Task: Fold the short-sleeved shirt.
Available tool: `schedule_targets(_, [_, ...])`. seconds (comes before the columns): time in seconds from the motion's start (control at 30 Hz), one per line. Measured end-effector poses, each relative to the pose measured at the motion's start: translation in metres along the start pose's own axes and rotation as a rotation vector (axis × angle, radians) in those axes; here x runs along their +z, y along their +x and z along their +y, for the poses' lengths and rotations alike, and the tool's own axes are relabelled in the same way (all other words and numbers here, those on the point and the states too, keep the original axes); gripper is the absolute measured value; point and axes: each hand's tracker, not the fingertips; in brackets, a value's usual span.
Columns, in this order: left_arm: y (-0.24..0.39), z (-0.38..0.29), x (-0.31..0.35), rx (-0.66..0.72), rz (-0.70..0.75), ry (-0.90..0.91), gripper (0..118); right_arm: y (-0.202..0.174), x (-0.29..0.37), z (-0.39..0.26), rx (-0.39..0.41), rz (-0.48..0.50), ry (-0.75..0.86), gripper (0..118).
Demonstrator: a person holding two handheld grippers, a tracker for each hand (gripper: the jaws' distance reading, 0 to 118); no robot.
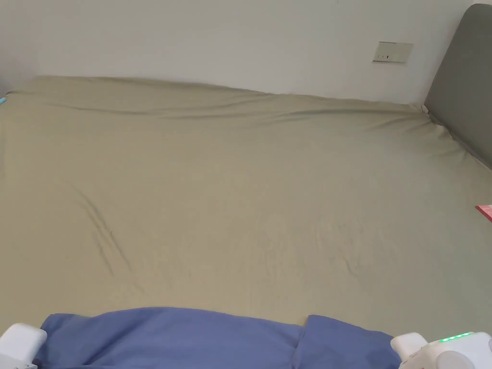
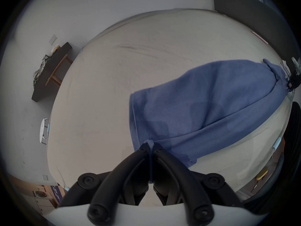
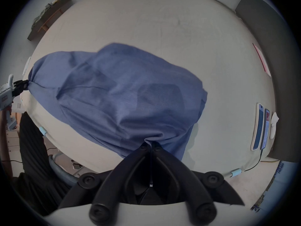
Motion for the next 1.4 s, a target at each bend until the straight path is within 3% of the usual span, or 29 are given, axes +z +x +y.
schedule_targets(0.33, [0.003,0.002,-0.027,-0.053,-0.019,-0.087,1,-0.002,-0.021,0.003,-0.007,-0.025,-0.027,0])
schedule_targets(0.4, [0.000,0.000,-0.027,-0.062,-0.024,-0.086,5,-0.003,-0.017,0.002,-0.007,-0.031,-0.024,9])
schedule_targets(0.43, [0.001,0.001,-0.024,-0.061,-0.024,-0.085,11,-0.001,-0.013,0.001,-0.012,-0.031,-0.017,18])
schedule_targets(0.47, [0.000,0.002,-0.020,-0.052,-0.002,-0.074,25,-0.001,-0.010,0.002,-0.022,-0.036,0.003,39])
schedule_targets(0.5, [-0.003,0.003,-0.014,-0.040,0.045,-0.042,56,0.000,-0.003,0.004,-0.034,-0.054,0.037,85])
schedule_targets(0.53, [-0.009,0.006,-0.006,-0.016,0.073,-0.004,82,0.002,0.006,0.006,-0.039,-0.104,0.073,110])
schedule_targets(0.57, [-0.010,0.012,0.006,0.027,0.061,0.046,100,0.003,0.016,0.008,-0.035,-0.143,0.107,117])
schedule_targets(0.6, [-0.016,0.019,0.019,0.096,0.035,0.108,107,0.002,0.030,0.012,-0.025,-0.161,0.189,113])
schedule_targets(0.7, [-0.027,0.045,0.073,0.268,0.007,0.335,107,-0.005,0.088,0.024,-0.021,-0.210,0.402,111])
schedule_targets(0.83, [-0.014,0.077,0.147,0.322,0.042,0.642,107,-0.033,0.167,0.031,-0.021,-0.265,0.766,111])
schedule_targets(0.97, [0.013,0.098,0.206,0.343,0.041,0.852,106,-0.086,0.227,0.023,-0.026,-0.240,1.047,111])
schedule_targets(1.03, [0.032,0.105,0.228,0.314,0.080,0.921,98,-0.112,0.242,0.019,-0.002,-0.228,1.130,110])
schedule_targets(1.07, [0.041,0.106,0.236,0.304,0.097,0.958,87,-0.124,0.247,0.017,0.003,-0.231,1.167,107])
schedule_targets(1.13, [0.053,0.109,0.240,0.286,0.131,0.992,52,-0.143,0.250,0.015,0.012,-0.253,1.221,88])
schedule_targets(1.2, [0.068,0.108,0.248,0.278,0.132,1.046,24,-0.160,0.250,0.013,0.028,-0.260,1.266,50])
schedule_targets(1.3, [0.085,0.110,0.249,0.237,0.136,1.043,2,-0.176,0.243,0.013,0.053,-0.299,1.308,2])
schedule_targets(1.4, [0.099,0.109,0.251,0.194,0.138,1.051,0,-0.195,0.240,0.013,0.091,-0.341,1.311,0])
